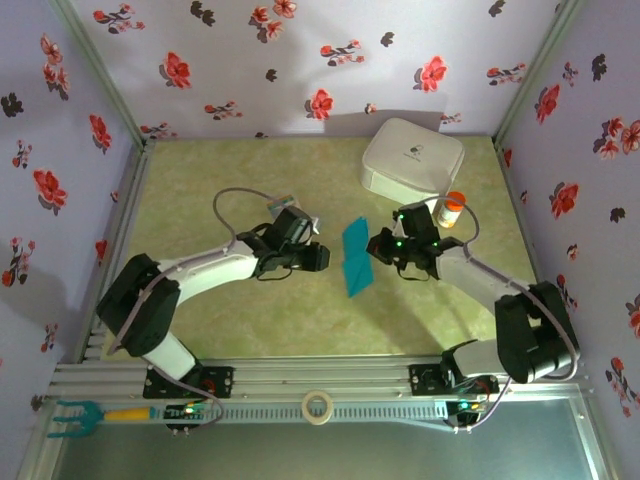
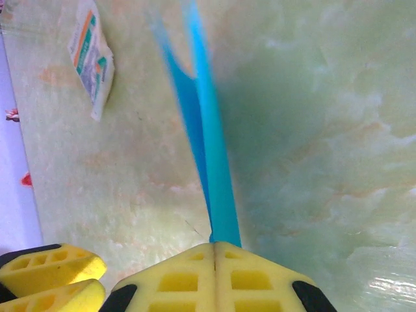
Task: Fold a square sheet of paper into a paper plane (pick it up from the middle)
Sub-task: Turn over the paper at the center of the table.
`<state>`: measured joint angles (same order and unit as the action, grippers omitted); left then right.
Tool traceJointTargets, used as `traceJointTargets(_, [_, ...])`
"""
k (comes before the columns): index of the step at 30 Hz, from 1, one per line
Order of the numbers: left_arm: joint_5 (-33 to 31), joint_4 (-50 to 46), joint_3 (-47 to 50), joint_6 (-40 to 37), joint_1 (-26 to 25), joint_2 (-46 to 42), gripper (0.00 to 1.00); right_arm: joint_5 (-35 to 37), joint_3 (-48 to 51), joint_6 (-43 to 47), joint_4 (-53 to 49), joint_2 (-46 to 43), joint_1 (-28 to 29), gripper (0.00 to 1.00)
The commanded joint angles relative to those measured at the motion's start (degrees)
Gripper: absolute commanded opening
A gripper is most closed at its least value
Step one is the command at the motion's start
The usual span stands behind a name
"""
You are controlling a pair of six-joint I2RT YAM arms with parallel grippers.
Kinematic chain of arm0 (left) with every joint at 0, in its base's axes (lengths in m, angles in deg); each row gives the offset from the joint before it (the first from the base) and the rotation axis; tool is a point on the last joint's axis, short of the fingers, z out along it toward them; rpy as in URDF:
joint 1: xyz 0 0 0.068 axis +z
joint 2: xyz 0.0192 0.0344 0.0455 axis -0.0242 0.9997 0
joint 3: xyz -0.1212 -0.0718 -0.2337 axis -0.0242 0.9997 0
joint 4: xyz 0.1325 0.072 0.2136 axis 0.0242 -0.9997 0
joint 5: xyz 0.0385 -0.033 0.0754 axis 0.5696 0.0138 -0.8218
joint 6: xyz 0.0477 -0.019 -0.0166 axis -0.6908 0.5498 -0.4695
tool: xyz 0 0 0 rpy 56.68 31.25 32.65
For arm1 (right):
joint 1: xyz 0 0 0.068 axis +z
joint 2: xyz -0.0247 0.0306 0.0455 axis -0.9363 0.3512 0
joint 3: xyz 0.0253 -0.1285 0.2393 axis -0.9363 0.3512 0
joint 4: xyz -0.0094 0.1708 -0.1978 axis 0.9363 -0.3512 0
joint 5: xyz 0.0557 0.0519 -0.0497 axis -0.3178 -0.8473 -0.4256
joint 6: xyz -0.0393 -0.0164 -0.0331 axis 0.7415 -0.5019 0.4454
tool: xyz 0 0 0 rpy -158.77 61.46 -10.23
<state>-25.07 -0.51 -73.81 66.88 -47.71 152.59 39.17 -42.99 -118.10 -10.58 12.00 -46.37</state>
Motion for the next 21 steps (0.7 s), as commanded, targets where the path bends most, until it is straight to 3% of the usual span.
traceJointTargets(1, [-6.8,0.33,1.84,-0.56,0.43,-3.46,0.29,8.8,-4.3,5.49,-12.35,-2.09,1.89,0.02])
traceJointTargets(8, [-11.59,5.19,8.16,-0.44,1.56,-11.15,0.32,22.27,-12.47,11.6,-23.94,-3.65,6.38,0.02])
traceJointTargets(14, [-12.04,12.29,13.51,-0.69,2.37,-16.93,0.35,27.44,-15.94,13.65,-27.5,-2.8,9.14,0.03])
traceJointTargets(21, [-13.48,12.68,16.27,-0.38,3.9,-20.59,0.4,34.68,-20.11,16.2,-32.52,-0.92,12.32,0.02])
